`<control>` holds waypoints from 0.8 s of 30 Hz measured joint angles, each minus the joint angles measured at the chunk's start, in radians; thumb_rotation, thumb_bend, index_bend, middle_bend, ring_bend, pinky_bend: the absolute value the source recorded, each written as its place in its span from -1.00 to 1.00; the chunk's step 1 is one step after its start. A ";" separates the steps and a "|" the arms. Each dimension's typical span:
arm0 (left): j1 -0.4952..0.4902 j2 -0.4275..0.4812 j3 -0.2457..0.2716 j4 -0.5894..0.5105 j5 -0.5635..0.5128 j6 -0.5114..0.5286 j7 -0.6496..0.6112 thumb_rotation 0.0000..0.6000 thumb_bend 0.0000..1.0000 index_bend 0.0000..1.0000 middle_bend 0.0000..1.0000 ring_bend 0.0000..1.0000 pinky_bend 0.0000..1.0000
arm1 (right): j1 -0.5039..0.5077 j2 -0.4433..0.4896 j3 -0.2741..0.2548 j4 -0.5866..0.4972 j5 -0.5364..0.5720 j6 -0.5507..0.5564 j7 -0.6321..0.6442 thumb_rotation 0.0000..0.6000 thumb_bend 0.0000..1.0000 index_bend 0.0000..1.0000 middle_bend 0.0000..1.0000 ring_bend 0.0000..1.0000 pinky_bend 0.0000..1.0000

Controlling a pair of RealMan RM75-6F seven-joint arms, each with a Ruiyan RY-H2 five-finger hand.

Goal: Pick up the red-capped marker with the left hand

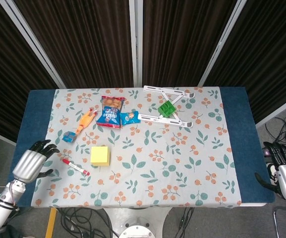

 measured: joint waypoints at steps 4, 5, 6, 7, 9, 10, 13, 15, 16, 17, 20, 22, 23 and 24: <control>-0.047 -0.032 0.030 0.048 0.030 -0.065 0.008 1.00 -0.59 -0.17 -0.19 -0.63 -0.59 | -0.003 0.000 -0.001 0.001 0.000 0.002 0.002 1.00 -0.65 -0.99 -0.80 -1.00 -1.00; -0.056 -0.040 0.036 0.055 0.035 -0.077 0.011 1.00 -0.58 -0.17 -0.19 -0.63 -0.59 | -0.002 -0.001 -0.002 0.001 0.000 0.001 0.002 1.00 -0.65 -0.99 -0.80 -1.00 -1.00; -0.064 -0.047 0.041 0.062 0.040 -0.087 0.014 1.00 -0.58 -0.17 -0.18 -0.63 -0.59 | -0.002 -0.001 -0.002 0.001 0.000 0.000 0.002 1.00 -0.65 -0.99 -0.80 -1.00 -1.00; -0.073 -0.055 0.046 0.069 0.043 -0.101 0.016 1.00 -0.58 -0.17 -0.17 -0.63 -0.59 | -0.002 -0.002 -0.002 0.001 -0.001 -0.001 0.002 1.00 -0.65 -0.99 -0.80 -1.00 -1.00; -0.087 -0.068 0.051 0.080 0.044 -0.120 0.021 1.00 -0.58 -0.17 -0.15 -0.63 -0.59 | -0.001 -0.002 -0.002 0.002 -0.002 -0.001 0.003 1.00 -0.65 -0.99 -0.80 -1.00 -1.00; -0.096 -0.077 0.053 0.087 0.044 -0.134 0.024 1.00 -0.58 -0.16 -0.14 -0.63 -0.59 | -0.001 -0.003 -0.002 0.002 -0.002 -0.001 0.003 1.00 -0.65 -0.99 -0.80 -1.00 -1.00; -0.117 -0.098 0.055 0.102 0.034 -0.170 0.028 1.00 -0.55 -0.13 -0.11 -0.60 -0.59 | -0.001 -0.002 -0.002 0.002 -0.001 -0.002 0.002 1.00 -0.65 -0.99 -0.80 -1.00 -1.00; -0.129 -0.109 0.054 0.110 0.024 -0.194 0.033 1.00 -0.53 -0.11 -0.09 -0.58 -0.59 | -0.001 -0.002 -0.002 0.001 -0.001 -0.003 0.001 1.00 -0.65 -0.99 -0.80 -1.00 -1.00; -0.136 -0.116 0.053 0.114 0.014 -0.209 0.038 1.00 -0.52 -0.10 -0.08 -0.57 -0.59 | -0.001 -0.001 -0.002 0.001 0.000 -0.003 0.000 1.00 -0.65 -0.99 -0.80 -1.00 -1.00; -0.142 -0.123 0.052 0.117 0.006 -0.219 0.043 1.00 -0.51 -0.08 -0.07 -0.56 -0.59 | -0.001 -0.001 -0.002 0.000 0.001 -0.004 -0.001 1.00 -0.65 -0.99 -0.80 -1.00 -1.00; -0.159 -0.143 0.048 0.125 -0.013 -0.239 0.061 1.00 -0.49 0.00 -0.01 -0.51 -0.58 | 0.000 -0.001 -0.002 0.000 0.002 -0.006 -0.002 1.00 -0.65 -0.99 -0.80 -1.00 -1.00; -0.166 -0.153 0.046 0.130 -0.022 -0.252 0.073 1.00 -0.49 0.00 0.03 -0.48 -0.58 | 0.000 -0.001 -0.001 -0.001 0.003 -0.008 -0.003 1.00 -0.65 -0.99 -0.80 -1.00 -1.00; -0.169 -0.155 0.046 0.131 -0.027 -0.258 0.080 1.00 -0.49 0.00 0.04 -0.46 -0.58 | 0.001 -0.001 -0.001 -0.001 0.003 -0.008 -0.003 1.00 -0.65 -0.99 -0.80 -1.00 -1.00; -0.171 -0.158 0.045 0.133 -0.032 -0.265 0.088 1.00 -0.49 0.00 0.06 -0.44 -0.58 | 0.000 -0.001 -0.001 -0.001 0.004 -0.008 -0.003 1.00 -0.65 -0.99 -0.80 -1.00 -1.00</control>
